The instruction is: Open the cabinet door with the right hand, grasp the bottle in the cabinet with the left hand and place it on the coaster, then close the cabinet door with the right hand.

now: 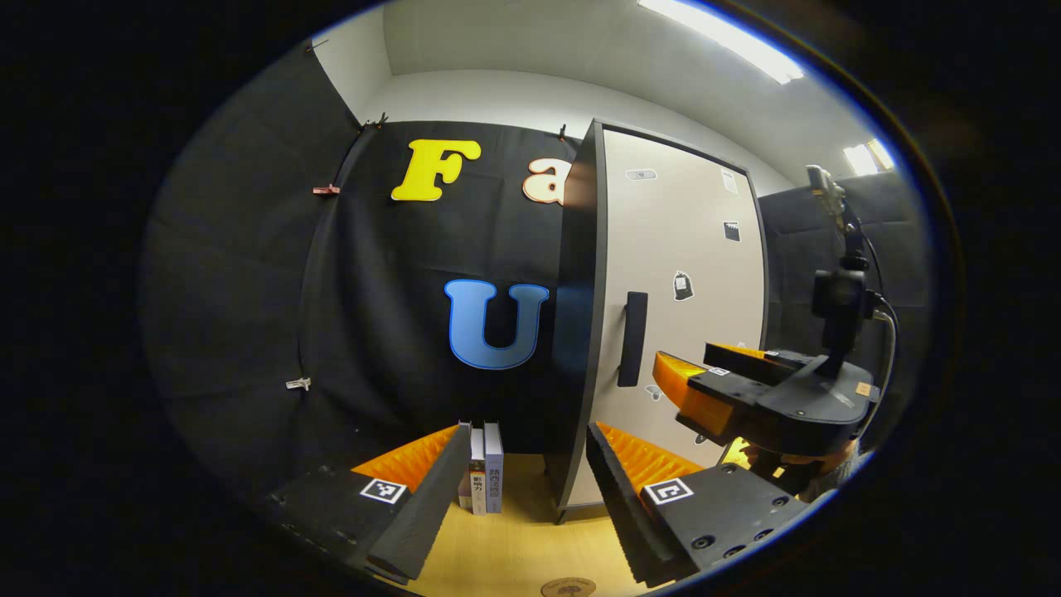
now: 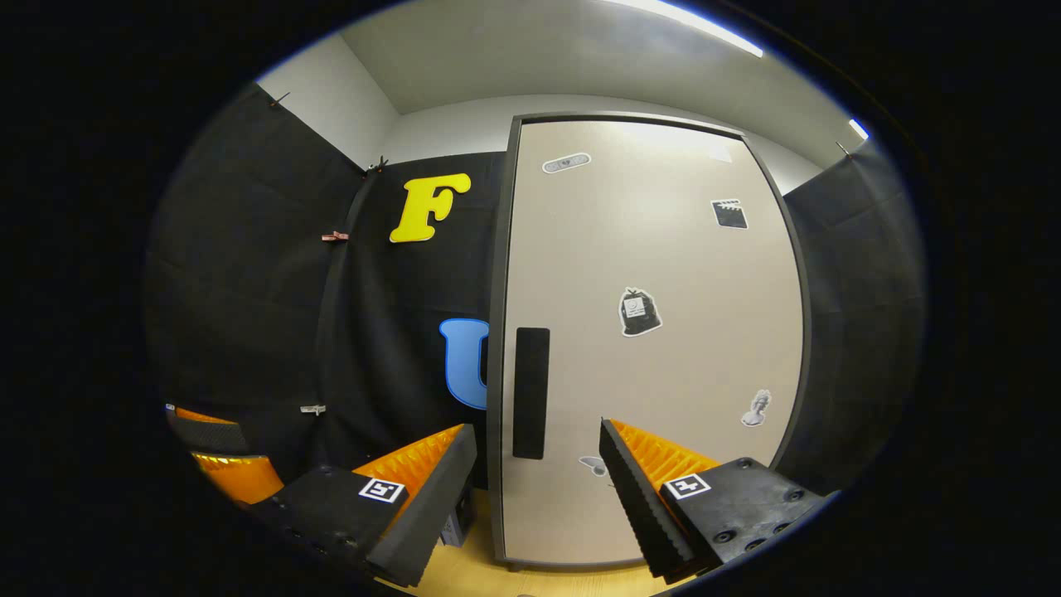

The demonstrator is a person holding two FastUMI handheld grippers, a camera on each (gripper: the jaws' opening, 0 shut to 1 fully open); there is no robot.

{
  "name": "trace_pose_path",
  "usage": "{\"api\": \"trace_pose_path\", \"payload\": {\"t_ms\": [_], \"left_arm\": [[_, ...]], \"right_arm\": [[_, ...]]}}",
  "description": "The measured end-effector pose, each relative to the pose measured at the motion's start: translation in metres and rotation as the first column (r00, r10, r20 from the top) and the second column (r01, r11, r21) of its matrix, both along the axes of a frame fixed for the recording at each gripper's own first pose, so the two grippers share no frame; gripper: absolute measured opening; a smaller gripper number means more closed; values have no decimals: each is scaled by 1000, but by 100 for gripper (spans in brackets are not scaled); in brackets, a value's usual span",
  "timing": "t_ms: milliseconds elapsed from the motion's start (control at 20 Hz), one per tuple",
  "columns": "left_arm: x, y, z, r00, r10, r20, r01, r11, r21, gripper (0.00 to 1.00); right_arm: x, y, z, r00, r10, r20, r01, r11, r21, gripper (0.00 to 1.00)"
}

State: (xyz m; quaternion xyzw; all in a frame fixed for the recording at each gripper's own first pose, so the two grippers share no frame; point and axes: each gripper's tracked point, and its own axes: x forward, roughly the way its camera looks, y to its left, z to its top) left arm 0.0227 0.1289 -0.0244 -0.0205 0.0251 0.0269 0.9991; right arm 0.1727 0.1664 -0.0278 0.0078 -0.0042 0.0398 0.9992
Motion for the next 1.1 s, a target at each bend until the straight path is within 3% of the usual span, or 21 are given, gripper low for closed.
{"api": "trace_pose_path", "payload": {"t_ms": [400, 650, 850, 900, 950, 1000, 1100], "left_arm": [[1, 12, -13, 999, -25, -24, 23, 997, -71, 89], [-1, 23, -18, 999, -2, -38, -1, 996, -89, 88], [0, 28, -21, 999, 8, -36, -12, 995, -101, 89], [1, 30, -21, 999, 11, -33, -15, 995, -103, 88], [0, 31, -21, 999, 13, -33, -17, 994, -105, 87], [0, 31, -22, 999, 14, -35, -17, 994, -107, 86], [0, 31, -22, 999, 15, -37, -19, 994, -108, 86]], "right_arm": [[66, 8, -9, 995, -95, -10, 95, 995, 12, 97], [84, 5, -18, 992, -126, -24, 126, 992, -11, 96], [90, 5, -25, 987, -150, -54, 150, 989, -10, 84], [92, 1, -26, 983, -173, -59, 173, 985, -17, 71], [93, -3, -27, 978, -201, -59, 199, 979, -35, 66], [93, 0, -27, 978, -198, -59, 196, 980, -37, 51], [94, 2, -27, 977, -205, -59, 203, 978, -35, 48]]}}
